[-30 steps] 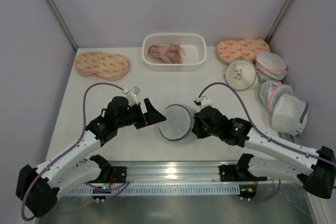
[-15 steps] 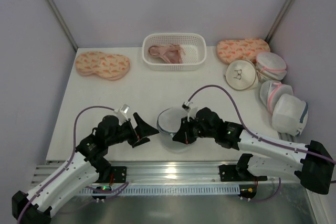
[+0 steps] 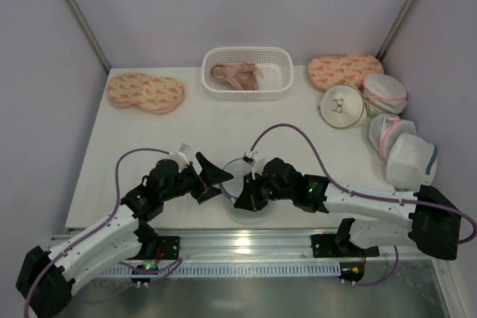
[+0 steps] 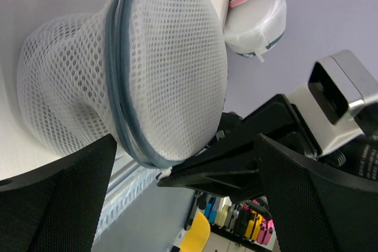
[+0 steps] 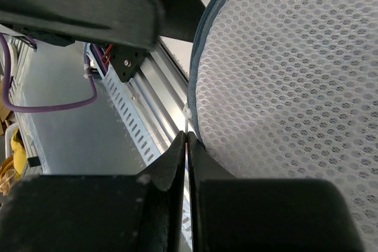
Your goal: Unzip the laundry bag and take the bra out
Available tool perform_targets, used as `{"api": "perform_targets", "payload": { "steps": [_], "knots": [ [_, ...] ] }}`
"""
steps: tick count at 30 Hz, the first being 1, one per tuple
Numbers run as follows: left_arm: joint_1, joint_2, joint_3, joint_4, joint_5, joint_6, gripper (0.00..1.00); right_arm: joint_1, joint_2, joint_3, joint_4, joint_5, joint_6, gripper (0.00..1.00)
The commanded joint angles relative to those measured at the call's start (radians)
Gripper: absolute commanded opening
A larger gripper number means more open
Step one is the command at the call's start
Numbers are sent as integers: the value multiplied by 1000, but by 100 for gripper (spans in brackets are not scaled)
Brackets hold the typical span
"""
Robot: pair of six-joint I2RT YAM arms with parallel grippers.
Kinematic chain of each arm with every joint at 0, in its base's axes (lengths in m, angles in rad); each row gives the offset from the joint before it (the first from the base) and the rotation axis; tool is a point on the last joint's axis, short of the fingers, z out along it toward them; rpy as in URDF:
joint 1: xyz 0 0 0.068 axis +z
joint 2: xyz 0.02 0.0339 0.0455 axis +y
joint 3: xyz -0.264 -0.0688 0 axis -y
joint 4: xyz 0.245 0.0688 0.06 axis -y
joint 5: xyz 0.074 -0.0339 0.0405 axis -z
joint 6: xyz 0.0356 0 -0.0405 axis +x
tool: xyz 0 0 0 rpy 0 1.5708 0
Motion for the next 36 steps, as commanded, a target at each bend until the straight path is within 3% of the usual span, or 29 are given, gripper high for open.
{"api": "perform_targets", "payload": {
  "steps": [1,6,9,10,11,14,16,28,32,36],
  "knots": [
    [-20,73,32,134,-14,-5,99,10,-19,38,52,17,-27,4],
    [-37,202,14,221,-14,5,99,12,-45,34,55,28,-36,4],
    [-39,241,6,268,-14,8,83,10,-57,35,43,30,-39,4],
    [-39,242,4,281,-14,9,74,12,-62,37,34,31,-47,4],
    [-39,241,7,289,-25,17,55,12,-65,41,21,34,-50,4],
    [-39,223,49,220,-69,48,15,12,-80,46,-37,53,-62,4],
    [-39,212,73,148,-92,87,0,10,-85,49,-69,86,-67,4],
    [3,198,142,-17,-143,212,0,13,-113,178,-624,385,-64,4],
    [20,201,142,-30,-126,227,0,12,-106,157,-680,447,-36,4],
    [23,204,149,-35,-109,236,0,12,-62,166,-750,607,14,4]
  ]
}}
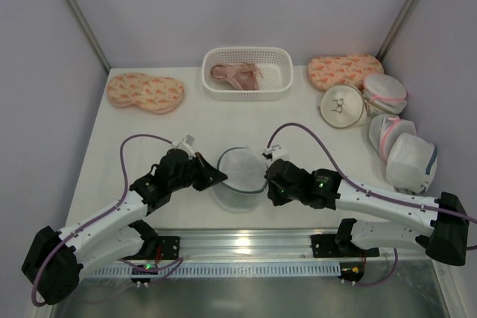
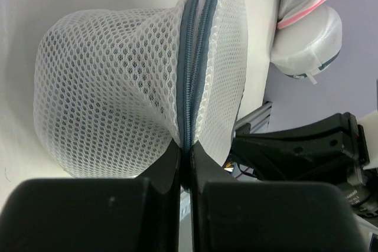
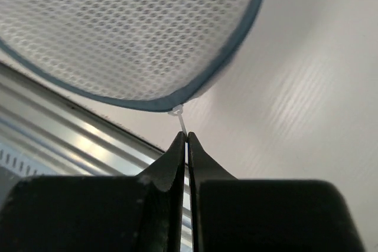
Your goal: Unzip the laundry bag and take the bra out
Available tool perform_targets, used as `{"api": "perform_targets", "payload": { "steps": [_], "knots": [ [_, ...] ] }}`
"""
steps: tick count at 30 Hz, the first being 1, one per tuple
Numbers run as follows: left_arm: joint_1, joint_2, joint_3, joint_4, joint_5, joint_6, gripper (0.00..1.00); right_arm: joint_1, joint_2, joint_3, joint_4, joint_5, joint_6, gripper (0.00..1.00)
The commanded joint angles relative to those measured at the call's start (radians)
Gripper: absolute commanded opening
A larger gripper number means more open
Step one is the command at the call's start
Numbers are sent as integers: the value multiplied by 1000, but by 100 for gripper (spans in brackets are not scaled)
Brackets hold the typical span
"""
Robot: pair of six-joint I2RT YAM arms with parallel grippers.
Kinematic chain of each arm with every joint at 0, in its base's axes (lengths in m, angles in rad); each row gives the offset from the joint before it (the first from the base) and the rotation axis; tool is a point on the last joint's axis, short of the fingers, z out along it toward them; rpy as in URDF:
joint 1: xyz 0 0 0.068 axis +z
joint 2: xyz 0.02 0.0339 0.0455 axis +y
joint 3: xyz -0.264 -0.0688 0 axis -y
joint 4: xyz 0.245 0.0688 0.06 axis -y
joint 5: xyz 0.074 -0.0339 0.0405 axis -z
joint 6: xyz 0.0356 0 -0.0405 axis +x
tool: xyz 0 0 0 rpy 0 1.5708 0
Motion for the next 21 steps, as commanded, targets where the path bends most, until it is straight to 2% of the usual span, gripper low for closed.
{"api": "perform_targets", "payload": {
  "steps": [1,7,12,16,18,19,20,21],
  "knots": [
    [12,-12,39,-17,5,46,0,3,39,20,-156,208,55,4],
    [12,-4,42,-11,37,61,0,-7,122,80,-222,456,121,4],
    [12,10,42,3,70,68,0,-38,151,109,-188,588,156,4],
    [14,13,41,19,83,61,0,-58,142,109,-98,590,118,4],
    [12,11,41,23,83,58,0,-60,117,107,-65,529,68,4],
    [14,8,39,23,84,52,5,-58,99,92,-15,495,45,4],
    [14,-1,36,31,83,48,17,-58,79,78,16,407,16,4],
    [12,-7,23,40,84,41,38,-58,30,65,75,365,-26,4]
  ]
}}
